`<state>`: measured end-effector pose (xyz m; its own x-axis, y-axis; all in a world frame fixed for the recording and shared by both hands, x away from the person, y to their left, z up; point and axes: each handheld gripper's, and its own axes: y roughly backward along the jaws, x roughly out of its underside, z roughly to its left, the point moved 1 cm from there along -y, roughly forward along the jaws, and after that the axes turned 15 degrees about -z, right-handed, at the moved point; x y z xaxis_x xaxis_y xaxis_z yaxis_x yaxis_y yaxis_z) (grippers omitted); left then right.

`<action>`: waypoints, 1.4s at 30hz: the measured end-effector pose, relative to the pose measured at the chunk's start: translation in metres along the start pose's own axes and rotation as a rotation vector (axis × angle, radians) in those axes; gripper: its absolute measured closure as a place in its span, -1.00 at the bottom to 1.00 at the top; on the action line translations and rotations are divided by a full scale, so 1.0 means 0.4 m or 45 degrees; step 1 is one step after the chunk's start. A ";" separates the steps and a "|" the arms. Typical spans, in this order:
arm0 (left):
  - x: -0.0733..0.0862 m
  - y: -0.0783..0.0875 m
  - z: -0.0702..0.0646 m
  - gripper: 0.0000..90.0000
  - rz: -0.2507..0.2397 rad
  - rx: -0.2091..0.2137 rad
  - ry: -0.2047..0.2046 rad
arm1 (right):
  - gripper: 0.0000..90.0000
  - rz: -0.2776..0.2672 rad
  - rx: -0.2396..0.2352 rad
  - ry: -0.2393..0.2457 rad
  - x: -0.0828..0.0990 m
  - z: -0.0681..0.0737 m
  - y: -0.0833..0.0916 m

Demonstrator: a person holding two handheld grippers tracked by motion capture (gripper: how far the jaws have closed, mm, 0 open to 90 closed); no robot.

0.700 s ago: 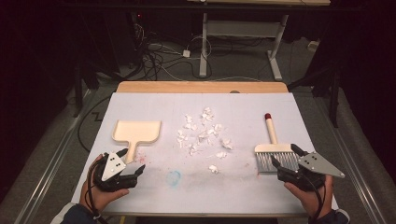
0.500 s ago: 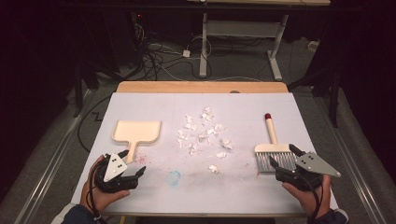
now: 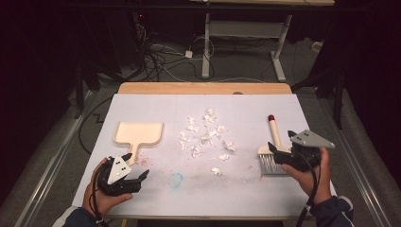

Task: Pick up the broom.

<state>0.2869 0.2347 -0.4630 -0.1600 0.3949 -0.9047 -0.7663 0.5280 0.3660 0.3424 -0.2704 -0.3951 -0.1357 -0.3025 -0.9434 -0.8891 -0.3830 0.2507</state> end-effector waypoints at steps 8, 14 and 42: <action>0.004 -0.004 0.001 -0.54 0.005 0.015 0.012 | -0.49 0.205 -0.005 -0.117 -0.030 -0.065 -0.132; 0.006 -0.009 -0.003 -0.54 0.021 0.022 0.003 | -0.50 0.417 0.083 -0.246 0.031 -0.125 -0.233; -0.006 -0.015 -0.029 -0.54 0.058 0.039 -0.079 | 0.58 0.589 0.120 -0.292 0.131 -0.114 -0.294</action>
<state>0.2846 0.2217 -0.4654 -0.1550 0.4646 -0.8719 -0.7393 0.5309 0.4143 0.4599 -0.2808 -0.4642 -0.6065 -0.2183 -0.7645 -0.7475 -0.1712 0.6418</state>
